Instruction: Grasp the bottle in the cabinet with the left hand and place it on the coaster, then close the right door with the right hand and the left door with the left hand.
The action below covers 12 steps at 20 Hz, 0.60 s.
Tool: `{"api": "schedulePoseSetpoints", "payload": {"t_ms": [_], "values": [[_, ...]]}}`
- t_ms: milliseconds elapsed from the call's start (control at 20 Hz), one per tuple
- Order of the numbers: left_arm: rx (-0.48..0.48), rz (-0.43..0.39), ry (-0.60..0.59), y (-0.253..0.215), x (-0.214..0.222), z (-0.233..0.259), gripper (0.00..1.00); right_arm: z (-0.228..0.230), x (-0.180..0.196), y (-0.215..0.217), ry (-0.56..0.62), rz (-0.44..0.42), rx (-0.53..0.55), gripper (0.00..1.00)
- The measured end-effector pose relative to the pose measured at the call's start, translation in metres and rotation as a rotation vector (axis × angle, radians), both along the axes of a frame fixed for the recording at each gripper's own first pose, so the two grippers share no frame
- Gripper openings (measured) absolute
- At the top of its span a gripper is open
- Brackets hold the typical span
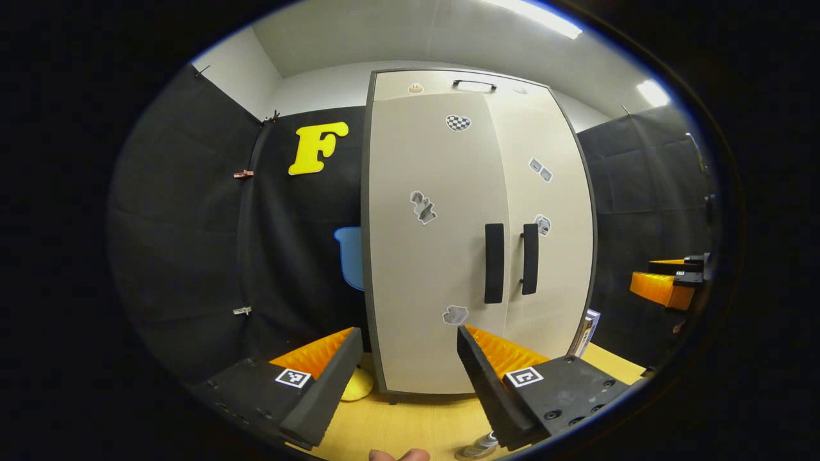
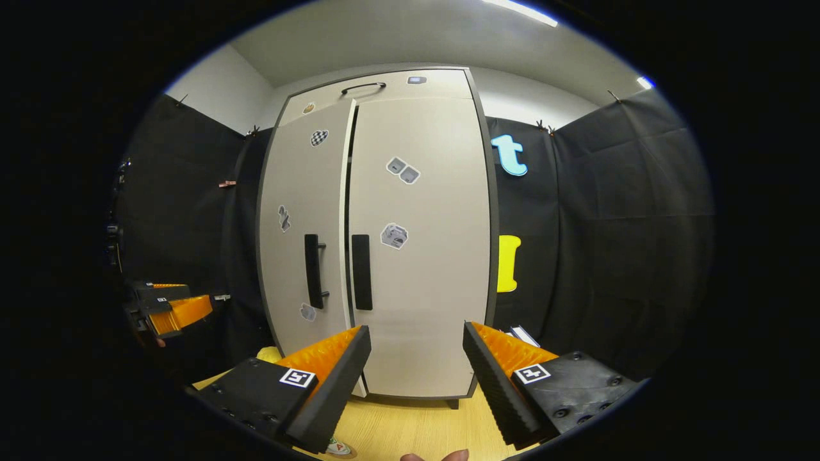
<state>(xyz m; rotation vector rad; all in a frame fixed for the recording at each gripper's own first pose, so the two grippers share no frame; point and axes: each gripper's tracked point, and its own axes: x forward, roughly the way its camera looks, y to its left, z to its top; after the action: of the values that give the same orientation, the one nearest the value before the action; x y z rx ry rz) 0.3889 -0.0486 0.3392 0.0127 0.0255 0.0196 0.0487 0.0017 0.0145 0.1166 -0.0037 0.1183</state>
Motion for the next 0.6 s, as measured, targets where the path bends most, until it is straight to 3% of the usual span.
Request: {"api": "schedulePoseSetpoints", "payload": {"t_ms": [600], "values": [[-0.011, 0.002, -0.006, 0.024, -0.030, 0.004, 0.95, 0.004, -0.023, 0.025, -0.015, -0.009, -0.005, 0.96]]}}
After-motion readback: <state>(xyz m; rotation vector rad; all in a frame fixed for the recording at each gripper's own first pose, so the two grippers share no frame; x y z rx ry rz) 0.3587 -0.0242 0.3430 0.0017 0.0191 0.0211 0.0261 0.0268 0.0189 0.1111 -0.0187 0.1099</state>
